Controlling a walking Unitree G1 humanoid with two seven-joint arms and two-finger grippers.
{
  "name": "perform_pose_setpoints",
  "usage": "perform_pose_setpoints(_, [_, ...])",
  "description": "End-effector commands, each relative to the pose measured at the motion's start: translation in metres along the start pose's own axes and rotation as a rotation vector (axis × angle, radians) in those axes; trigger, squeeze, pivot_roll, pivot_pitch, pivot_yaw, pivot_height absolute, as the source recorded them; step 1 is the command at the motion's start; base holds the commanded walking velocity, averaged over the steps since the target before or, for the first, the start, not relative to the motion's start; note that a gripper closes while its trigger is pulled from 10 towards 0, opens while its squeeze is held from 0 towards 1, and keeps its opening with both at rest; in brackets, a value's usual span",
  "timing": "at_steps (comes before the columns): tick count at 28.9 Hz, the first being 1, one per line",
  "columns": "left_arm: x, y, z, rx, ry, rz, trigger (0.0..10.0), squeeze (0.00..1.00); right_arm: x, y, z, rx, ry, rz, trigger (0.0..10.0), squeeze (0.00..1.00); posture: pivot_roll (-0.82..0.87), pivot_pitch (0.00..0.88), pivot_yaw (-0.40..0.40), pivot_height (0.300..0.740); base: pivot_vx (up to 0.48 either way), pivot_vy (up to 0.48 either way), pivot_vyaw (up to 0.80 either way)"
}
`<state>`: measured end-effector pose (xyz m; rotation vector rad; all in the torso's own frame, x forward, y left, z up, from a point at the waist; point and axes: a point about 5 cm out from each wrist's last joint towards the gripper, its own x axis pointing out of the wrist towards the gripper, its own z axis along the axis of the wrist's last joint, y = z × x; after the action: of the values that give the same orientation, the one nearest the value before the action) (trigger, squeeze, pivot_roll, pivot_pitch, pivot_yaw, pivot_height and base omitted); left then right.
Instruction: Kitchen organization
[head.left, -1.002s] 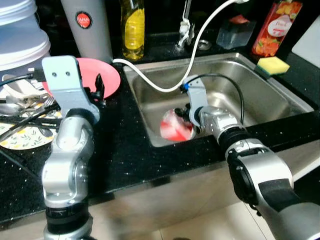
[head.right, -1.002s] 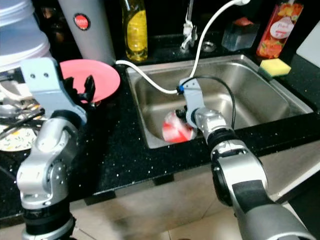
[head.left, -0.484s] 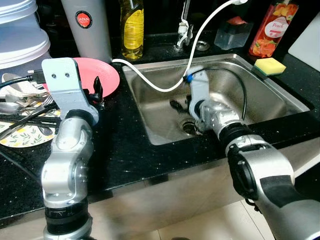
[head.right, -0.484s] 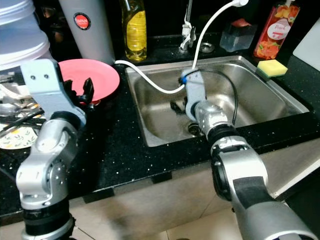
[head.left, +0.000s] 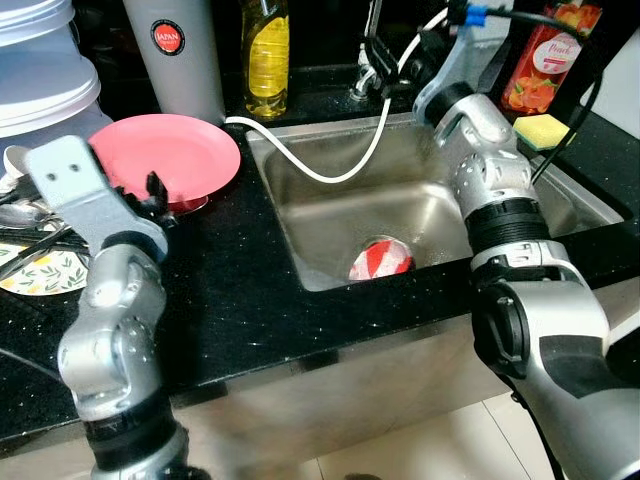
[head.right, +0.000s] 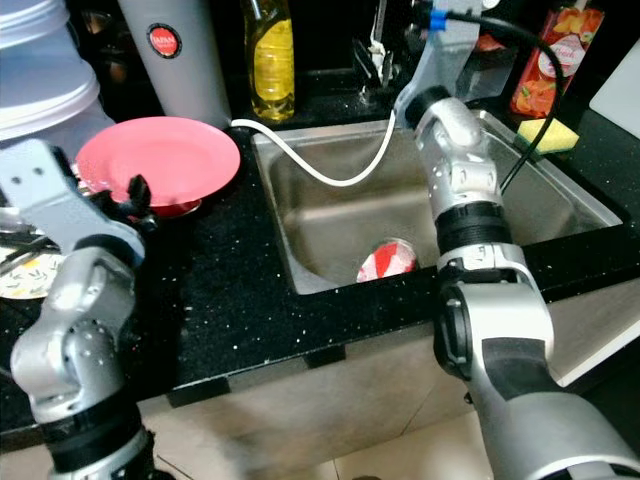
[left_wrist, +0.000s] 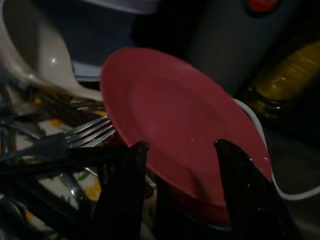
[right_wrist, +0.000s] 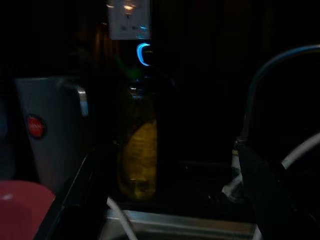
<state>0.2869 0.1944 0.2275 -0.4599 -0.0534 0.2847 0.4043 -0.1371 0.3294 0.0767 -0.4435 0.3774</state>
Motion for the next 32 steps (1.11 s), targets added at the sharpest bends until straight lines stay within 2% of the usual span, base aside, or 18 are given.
perform_pose_setpoints(1, [0.005,0.001,-0.007,-0.089,0.040,0.026,10.0,0.00,-0.002,0.001,0.001,0.014,-0.020,0.007,10.0,0.00,0.01,0.025,-0.031,0.740,0.000,0.000,0.00])
perform_pose_setpoints(4, [0.015,-0.003,-0.006,-0.247,0.063,0.050,10.0,0.00,-0.004,0.004,0.002,0.012,-0.032,0.018,10.0,0.00,-0.01,0.031,-0.024,0.740,0.000,0.000,0.00])
perform_pose_setpoints(8, [0.025,-0.003,-0.007,-0.368,0.097,0.115,10.0,0.00,-0.008,0.005,0.002,0.016,-0.026,0.019,10.0,0.00,-0.01,0.034,-0.022,0.740,0.000,0.000,0.00])
perform_pose_setpoints(12, [0.036,0.000,-0.008,-0.406,0.128,0.141,10.0,0.00,-0.009,0.006,0.001,0.017,-0.021,0.019,10.0,0.00,-0.02,0.033,-0.020,0.740,0.000,0.000,0.00])
perform_pose_setpoints(16, [0.040,0.002,-0.008,-0.414,0.137,0.148,10.0,0.00,-0.010,0.006,0.001,0.017,-0.021,0.018,10.0,0.00,-0.03,0.033,-0.019,0.740,0.000,0.000,0.00])
perform_pose_setpoints(20, [0.051,0.003,-0.012,-0.468,0.197,0.150,10.0,0.00,-0.011,0.005,0.002,0.020,-0.019,0.015,10.0,0.00,-0.03,0.032,-0.020,0.740,0.000,0.000,0.00])
perform_pose_setpoints(21, [0.053,0.003,-0.014,-0.482,0.219,0.142,7.6,0.00,-0.011,0.004,0.002,0.020,-0.019,0.014,10.0,0.00,-0.03,0.033,-0.020,0.740,0.000,0.000,0.00])
perform_pose_setpoints(22, [0.055,0.002,-0.015,-0.492,0.233,0.138,7.6,0.00,-0.011,0.005,0.003,0.021,-0.018,0.014,10.0,0.00,-0.03,0.033,-0.020,0.740,0.000,0.000,0.00])
perform_pose_setpoints(23, [0.056,0.002,-0.015,-0.502,0.241,0.129,3.3,0.00,-0.012,0.005,0.003,0.022,-0.018,0.014,10.0,0.00,-0.03,0.033,-0.020,0.740,0.000,0.000,0.00])
perform_pose_setpoints(24, [0.058,0.002,-0.015,-0.510,0.248,0.115,2.5,0.00,-0.012,0.005,0.003,0.023,-0.017,0.015,10.0,0.00,-0.03,0.032,-0.019,0.740,0.000,0.000,0.00])
perform_pose_setpoints(25, [0.059,0.001,-0.014,-0.512,0.253,0.104,0.0,0.00,-0.012,0.005,0.004,0.024,-0.017,0.015,10.0,0.00,-0.03,0.032,-0.019,0.740,0.000,0.000,0.00])
perform_pose_setpoints(32, [0.059,0.004,-0.011,-0.506,0.247,0.119,0.0,0.00,-0.012,0.003,0.003,0.026,-0.014,0.013,10.0,0.00,-0.03,0.030,-0.022,0.740,0.000,0.000,0.00])
